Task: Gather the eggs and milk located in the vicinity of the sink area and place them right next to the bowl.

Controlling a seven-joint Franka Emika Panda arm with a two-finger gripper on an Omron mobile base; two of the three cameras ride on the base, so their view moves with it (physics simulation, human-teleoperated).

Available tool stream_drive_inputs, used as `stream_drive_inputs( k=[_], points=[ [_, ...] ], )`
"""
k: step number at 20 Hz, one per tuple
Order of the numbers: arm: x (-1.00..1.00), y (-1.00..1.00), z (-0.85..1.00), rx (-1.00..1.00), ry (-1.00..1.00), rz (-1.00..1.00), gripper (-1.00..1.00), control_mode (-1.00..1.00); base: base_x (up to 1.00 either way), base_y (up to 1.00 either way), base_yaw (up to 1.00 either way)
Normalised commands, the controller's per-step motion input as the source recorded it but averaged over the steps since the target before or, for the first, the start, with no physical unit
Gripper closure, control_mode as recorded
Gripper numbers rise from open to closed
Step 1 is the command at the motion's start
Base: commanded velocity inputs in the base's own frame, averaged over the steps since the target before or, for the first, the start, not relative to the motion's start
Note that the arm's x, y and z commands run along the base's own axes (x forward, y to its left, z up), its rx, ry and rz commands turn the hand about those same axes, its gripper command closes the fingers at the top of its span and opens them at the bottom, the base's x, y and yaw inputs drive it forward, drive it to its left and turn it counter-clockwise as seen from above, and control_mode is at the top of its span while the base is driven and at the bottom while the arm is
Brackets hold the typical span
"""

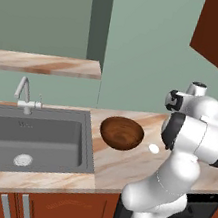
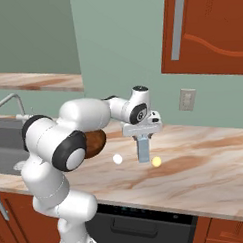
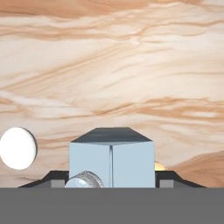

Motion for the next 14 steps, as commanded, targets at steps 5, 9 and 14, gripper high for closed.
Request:
stream_drive_inputs(
  k=[5,9,14],
  points=[
    [0.06,0.06,0.22,0.07,-0.09,0.00,1.00,-1.00,0.00,0.00,0.00],
    [0.19,0.37,0.36,0.07,-0.12,0.00,1.00,-1.00,0.00,0.00,0.00],
    [0.19,0.47,0.24,0.01,-0.01,0.00,1.00,-1.00,0.00,0.00,0.00]
  ],
)
